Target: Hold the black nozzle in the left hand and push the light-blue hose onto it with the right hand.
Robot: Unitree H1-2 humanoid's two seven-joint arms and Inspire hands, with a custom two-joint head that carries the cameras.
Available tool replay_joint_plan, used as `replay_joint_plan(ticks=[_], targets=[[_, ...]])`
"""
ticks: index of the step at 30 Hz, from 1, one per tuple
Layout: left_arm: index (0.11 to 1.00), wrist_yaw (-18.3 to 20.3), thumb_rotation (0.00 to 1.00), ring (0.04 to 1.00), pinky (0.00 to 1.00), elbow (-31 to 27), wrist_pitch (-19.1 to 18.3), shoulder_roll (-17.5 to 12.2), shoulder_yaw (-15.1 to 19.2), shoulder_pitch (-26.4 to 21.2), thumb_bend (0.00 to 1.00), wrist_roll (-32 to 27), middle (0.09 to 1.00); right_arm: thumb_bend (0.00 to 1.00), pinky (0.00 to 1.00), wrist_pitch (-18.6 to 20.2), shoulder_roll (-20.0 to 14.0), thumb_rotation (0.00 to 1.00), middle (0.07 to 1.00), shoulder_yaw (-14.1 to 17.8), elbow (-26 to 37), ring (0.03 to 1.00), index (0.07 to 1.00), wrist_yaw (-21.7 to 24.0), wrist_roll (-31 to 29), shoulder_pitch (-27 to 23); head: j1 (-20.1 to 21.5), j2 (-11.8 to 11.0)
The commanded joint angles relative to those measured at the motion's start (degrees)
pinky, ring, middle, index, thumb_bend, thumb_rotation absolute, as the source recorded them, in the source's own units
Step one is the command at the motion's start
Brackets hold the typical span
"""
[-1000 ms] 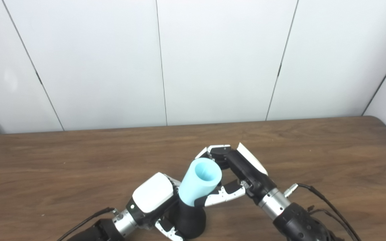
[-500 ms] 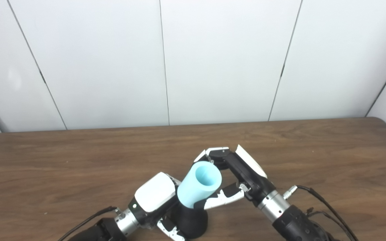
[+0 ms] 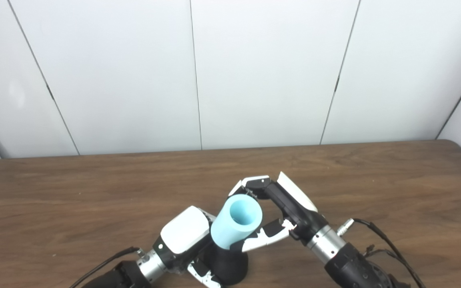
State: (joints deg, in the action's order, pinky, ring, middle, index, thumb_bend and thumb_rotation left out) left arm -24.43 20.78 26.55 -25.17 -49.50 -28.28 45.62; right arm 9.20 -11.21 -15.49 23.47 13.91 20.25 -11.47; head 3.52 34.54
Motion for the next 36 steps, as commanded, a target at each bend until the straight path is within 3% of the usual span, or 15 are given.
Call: replay_joint_plan(ticks=[1, 4, 9, 13, 15, 28, 31, 36], targets=[[0.523, 1.48, 0.00, 0.294, 0.23, 2.54, 0.35, 4.17, -4.23, 7.61, 0.52, 1.13, 0.420, 0.53, 0.24, 0.83, -0.45, 0.00, 0.490, -0.34, 1.94, 0.330, 0.479, 0.94, 2.34, -2.29, 0.10, -0.10], [0.521, 1.28, 0.00, 0.270, 0.21, 2.82, 0.35, 4.28, -4.45, 7.43, 0.52, 1.18, 0.409, 0.53, 0.27, 2.08, -0.57, 0.00, 0.481, -0.60, 2.97, 0.363, 0.487, 1.90, 4.08, -2.93, 0.14, -0.22], [0.521, 1.26, 0.00, 0.316, 0.24, 3.12, 0.35, 4.29, -4.84, 7.09, 0.52, 1.75, 0.433, 0.53, 0.31, 5.77, -0.56, 0.00, 0.478, -1.04, 5.07, 0.397, 0.489, 4.39, 6.78, -3.97, 0.20, -0.21], [0.521, 1.15, 0.00, 0.262, 0.20, 3.34, 0.35, 4.43, -4.97, 7.01, 0.52, 1.72, 0.405, 0.53, 0.29, 8.29, -0.65, 0.00, 0.466, -1.42, 6.41, 0.367, 0.501, 6.29, 8.62, -4.70, 0.19, -0.21], [0.519, 0.93, 0.00, 0.298, 0.22, 3.48, 0.35, 4.55, -4.95, 7.00, 0.52, 1.84, 0.425, 0.53, 0.29, 9.41, -0.71, 0.00, 0.461, -1.58, 6.90, 0.366, 0.505, 7.13, 9.31, -4.95, 0.16, -0.17], [0.518, 1.97, 0.00, 0.275, 0.21, 3.47, 0.35, 4.86, -4.57, 6.91, 0.52, 1.38, 0.405, 0.52, 0.28, 13.81, -2.07, 0.00, 0.449, -2.65, 8.27, 0.368, 0.511, 11.71, 11.31, -6.53, 0.15, -0.18], [0.520, 1.56, 0.00, 0.307, 0.24, 3.74, 0.35, 4.83, -4.89, 6.71, 0.52, 1.43, 0.418, 0.52, 0.26, 15.75, -2.40, 0.00, 0.435, -2.91, 8.67, 0.342, 0.518, 12.98, 11.97, -7.02, 0.15, -0.18], [0.518, 2.04, 0.00, 0.264, 0.21, 3.32, 0.37, 4.73, -4.68, 6.82, 0.52, 1.37, 0.401, 0.52, 0.24, 17.29, -2.62, 0.00, 0.424, -3.20, 9.03, 0.324, 0.521, 14.21, 12.79, -7.35, 0.12, -0.08]])
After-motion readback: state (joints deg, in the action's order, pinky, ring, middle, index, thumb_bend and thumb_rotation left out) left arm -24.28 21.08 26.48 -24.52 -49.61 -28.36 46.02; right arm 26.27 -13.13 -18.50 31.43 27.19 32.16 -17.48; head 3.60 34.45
